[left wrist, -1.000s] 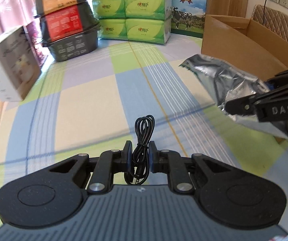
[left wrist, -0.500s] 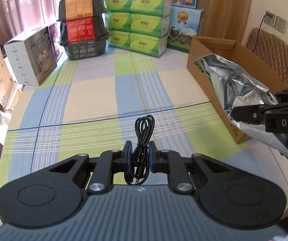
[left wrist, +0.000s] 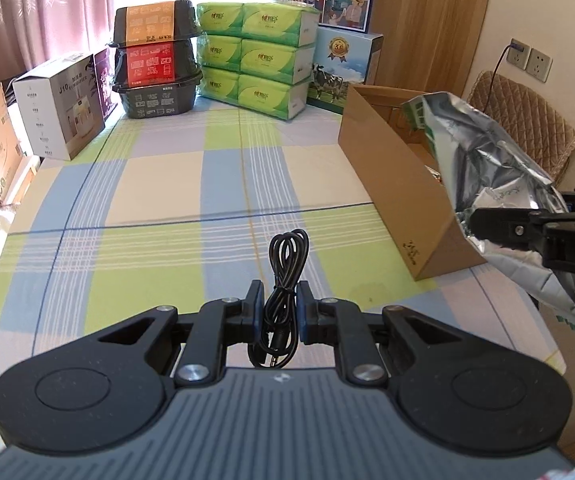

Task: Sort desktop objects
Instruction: 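Carry the cable and foil bag over the cardboard box with both tools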

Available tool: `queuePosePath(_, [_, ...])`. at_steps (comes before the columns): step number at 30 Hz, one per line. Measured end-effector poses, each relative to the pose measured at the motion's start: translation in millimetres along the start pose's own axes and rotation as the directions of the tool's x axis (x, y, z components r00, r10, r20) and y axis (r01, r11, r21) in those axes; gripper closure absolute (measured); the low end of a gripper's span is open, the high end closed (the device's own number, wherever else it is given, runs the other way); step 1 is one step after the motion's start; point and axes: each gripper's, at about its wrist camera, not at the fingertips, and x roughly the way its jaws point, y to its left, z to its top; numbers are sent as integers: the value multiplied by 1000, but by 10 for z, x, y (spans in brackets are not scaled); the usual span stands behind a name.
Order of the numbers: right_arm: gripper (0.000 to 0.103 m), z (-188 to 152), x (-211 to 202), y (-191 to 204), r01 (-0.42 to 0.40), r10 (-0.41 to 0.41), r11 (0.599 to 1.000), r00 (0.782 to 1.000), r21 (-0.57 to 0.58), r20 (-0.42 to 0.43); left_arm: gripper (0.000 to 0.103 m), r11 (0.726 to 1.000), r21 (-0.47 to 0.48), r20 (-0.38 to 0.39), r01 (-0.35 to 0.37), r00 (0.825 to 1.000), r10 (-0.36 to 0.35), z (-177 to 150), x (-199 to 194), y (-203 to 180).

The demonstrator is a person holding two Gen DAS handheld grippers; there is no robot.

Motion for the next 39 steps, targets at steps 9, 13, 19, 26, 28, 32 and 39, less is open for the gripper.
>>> queuePosePath(9, [69,-235,-339,-242,39,-40,998,999,48,17,90,1000,27,-3,12,1000,-12,-144,-105,-246])
queuePosePath(13, [69,-319,-449,-364,63,-64,996,998,70,19,90,999,37,-1,18,1000,-18,-158,-130,-348])
queuePosePath(19, [69,-404,-558,-582,95,-96,991,995,98,12,90,998,33,9,49,999,-49,-149,-152,-474])
queuePosePath(26, [69,-482,-669,-749,122,-125,986,992,117,17,90,996,36,8,86,996,-86,-133,-141,-621])
queuePosePath(28, [69,-498,-684,-789,126,-129,984,991,122,16,90,995,41,5,94,996,-95,-132,-126,-674])
queuePosePath(32, [69,-527,-712,-873,134,-138,982,990,136,15,90,993,57,-4,106,994,-106,-123,-79,-784])
queuePosePath(39, [69,-572,-740,-1019,145,-149,977,989,157,9,90,988,88,-15,126,992,-125,-104,-15,-973])
